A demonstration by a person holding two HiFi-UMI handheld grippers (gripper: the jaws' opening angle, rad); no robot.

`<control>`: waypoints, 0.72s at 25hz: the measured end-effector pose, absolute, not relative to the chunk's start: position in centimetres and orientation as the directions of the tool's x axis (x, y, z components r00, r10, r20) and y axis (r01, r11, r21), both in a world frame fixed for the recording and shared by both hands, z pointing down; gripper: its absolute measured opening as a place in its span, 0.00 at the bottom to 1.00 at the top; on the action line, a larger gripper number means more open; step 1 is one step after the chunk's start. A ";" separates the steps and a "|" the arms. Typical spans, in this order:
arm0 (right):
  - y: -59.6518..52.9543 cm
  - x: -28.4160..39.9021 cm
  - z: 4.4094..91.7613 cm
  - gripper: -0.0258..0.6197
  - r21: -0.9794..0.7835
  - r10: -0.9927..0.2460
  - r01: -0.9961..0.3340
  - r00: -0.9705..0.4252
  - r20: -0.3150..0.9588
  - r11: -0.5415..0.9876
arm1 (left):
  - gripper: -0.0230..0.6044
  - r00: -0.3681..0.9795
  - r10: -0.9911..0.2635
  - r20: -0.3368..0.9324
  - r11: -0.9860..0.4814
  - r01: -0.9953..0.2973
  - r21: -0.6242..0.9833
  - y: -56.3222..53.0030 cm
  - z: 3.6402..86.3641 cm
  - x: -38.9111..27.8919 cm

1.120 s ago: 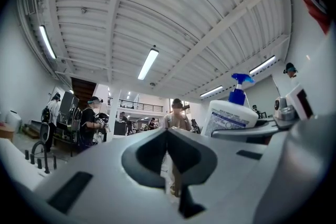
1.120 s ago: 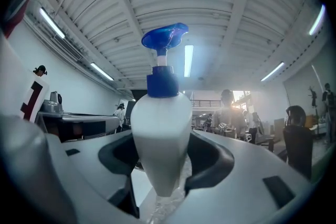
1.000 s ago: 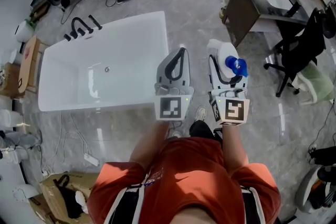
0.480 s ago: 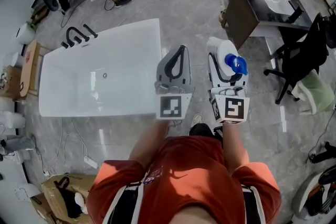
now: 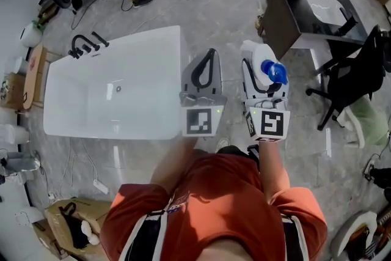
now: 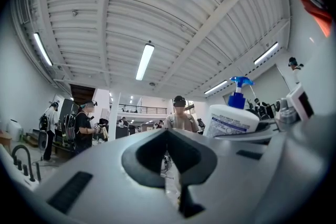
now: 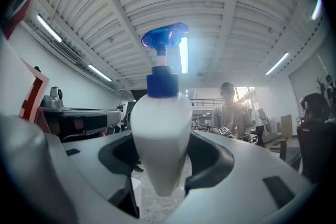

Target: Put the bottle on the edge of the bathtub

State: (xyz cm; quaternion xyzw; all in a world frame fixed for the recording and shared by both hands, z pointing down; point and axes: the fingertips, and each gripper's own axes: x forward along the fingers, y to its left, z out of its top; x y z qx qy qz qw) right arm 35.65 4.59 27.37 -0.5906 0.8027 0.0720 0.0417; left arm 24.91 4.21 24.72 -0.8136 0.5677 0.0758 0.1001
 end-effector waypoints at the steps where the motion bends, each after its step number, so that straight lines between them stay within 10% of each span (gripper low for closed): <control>1: 4.1 35.9 27.5 0.45 0.066 -0.941 -0.953 -0.303 -0.151 0.297 | 0.06 0.337 -0.911 -0.239 -0.327 -0.942 -0.079 3.8 24.7 25.1; 18: -4.7 32.9 29.1 0.45 0.084 -0.917 -0.925 -0.379 -0.124 0.371 | 0.06 0.254 -0.936 -0.244 -0.245 -0.967 -0.066 -4.2 26.3 21.9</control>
